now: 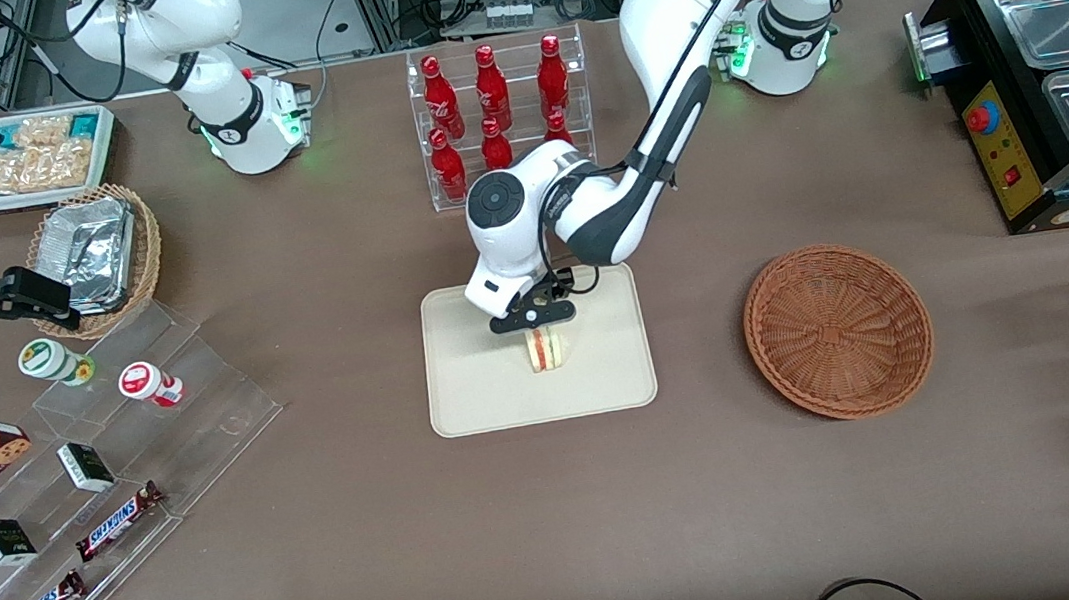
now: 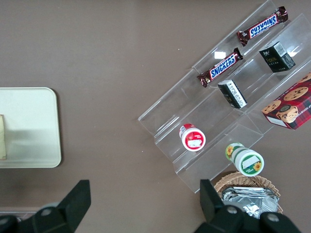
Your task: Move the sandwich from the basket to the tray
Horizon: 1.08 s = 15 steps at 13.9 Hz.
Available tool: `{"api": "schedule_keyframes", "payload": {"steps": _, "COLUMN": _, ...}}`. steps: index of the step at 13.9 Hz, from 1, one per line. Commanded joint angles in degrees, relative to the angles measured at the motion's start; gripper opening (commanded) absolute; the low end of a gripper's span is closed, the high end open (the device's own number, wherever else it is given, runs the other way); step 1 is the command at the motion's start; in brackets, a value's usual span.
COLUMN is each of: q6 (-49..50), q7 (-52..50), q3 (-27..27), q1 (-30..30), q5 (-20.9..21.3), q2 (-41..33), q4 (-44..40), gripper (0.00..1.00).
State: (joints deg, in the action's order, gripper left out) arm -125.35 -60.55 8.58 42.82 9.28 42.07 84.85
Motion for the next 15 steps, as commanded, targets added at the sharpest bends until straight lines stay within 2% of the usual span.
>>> {"api": "schedule_keyframes", "payload": {"steps": 1, "q6": 1.68, "q7": -4.65, "q3": -0.4, "q1": -0.01, "q5": 1.09, "q2": -4.79, "q4": 0.15, "gripper": 1.0}}
{"api": "schedule_keyframes", "payload": {"steps": 5, "q6": 7.03, "q7": -5.2, "q3": -0.4, "q1": -2.2, "q5": 0.38, "q2": -11.29, "q4": 0.15, "gripper": 1.0}}
{"api": "schedule_keyframes", "payload": {"steps": 9, "q6": 14.85, "q7": -4.84, "q3": -0.23, "q1": -7.91, "q5": -0.05, "q2": -18.59, "q4": 0.5, "gripper": 1.0}}
{"api": "schedule_keyframes", "payload": {"steps": 12, "q6": 18.11, "q7": -3.88, "q3": -0.31, "q1": -13.27, "q5": -2.51, "q2": -23.51, "q4": 0.67, "gripper": 1.0}}
{"api": "schedule_keyframes", "payload": {"steps": 15, "q6": 24.07, "q7": 2.94, "q3": -0.23, "q1": -18.45, "q5": -3.39, "q2": -27.56, "q4": 0.76, "gripper": 1.0}}
